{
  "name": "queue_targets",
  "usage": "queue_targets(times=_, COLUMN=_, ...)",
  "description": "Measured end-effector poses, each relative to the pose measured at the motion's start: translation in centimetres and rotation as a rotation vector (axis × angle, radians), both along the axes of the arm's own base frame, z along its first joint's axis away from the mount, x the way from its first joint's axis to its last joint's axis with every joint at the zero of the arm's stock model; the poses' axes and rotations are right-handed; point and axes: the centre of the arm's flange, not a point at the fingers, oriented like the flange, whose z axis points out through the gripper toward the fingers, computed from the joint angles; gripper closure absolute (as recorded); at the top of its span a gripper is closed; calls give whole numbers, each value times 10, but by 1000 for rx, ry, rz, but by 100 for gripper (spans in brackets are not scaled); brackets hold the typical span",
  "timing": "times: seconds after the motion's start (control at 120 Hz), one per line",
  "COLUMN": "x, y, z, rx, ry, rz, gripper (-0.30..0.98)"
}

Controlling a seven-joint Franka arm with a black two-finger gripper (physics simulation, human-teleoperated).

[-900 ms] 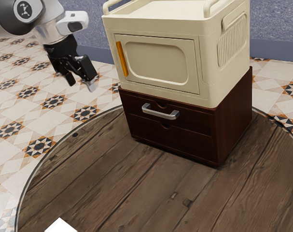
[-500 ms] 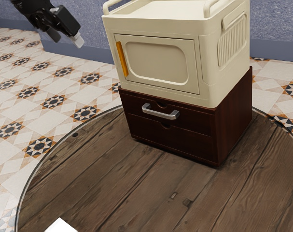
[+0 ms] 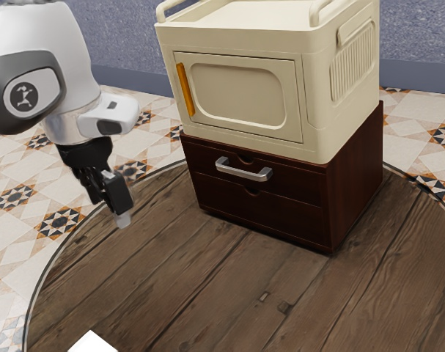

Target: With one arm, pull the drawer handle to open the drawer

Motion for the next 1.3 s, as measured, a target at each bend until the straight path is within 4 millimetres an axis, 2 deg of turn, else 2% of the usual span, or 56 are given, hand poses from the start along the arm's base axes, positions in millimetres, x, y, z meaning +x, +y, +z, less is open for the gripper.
queue_targets(times=0.117, x=0, y=0, z=-30, rx=-15, ry=62, rz=-179, gripper=0)
queue_targets(times=0.167, x=2, y=-7, z=-35, rx=-19, ry=64, rz=-258, gripper=0)
queue_targets(times=0.225, x=14, y=-20, z=-44, rx=-12, ry=40, rz=-360, gripper=0)
queue_targets(times=0.292, x=22, y=-40, z=-45, rx=15, ry=-27, rz=-478, gripper=0)
queue_targets(times=0.342, x=28, y=-47, z=-43, rx=29, ry=-81, rz=-546, gripper=0)
queue_targets(times=0.667, x=59, y=-60, z=-37, rx=125, ry=-300, rz=-872, gripper=0)
queue_targets(times=0.883, x=76, y=-76, z=-51, rx=156, ry=-329, rz=-1078, gripper=0)
queue_targets(times=0.983, x=83, y=-76, z=-56, rx=169, ry=-335, rz=-1145, gripper=0)
queue_targets(times=1.108, x=103, y=-74, z=-68, rx=163, ry=-339, rz=-1212, gripper=0)
queue_targets(times=1.3, x=128, y=-60, z=-83, rx=155, ry=-347, rz=-1270, gripper=0)
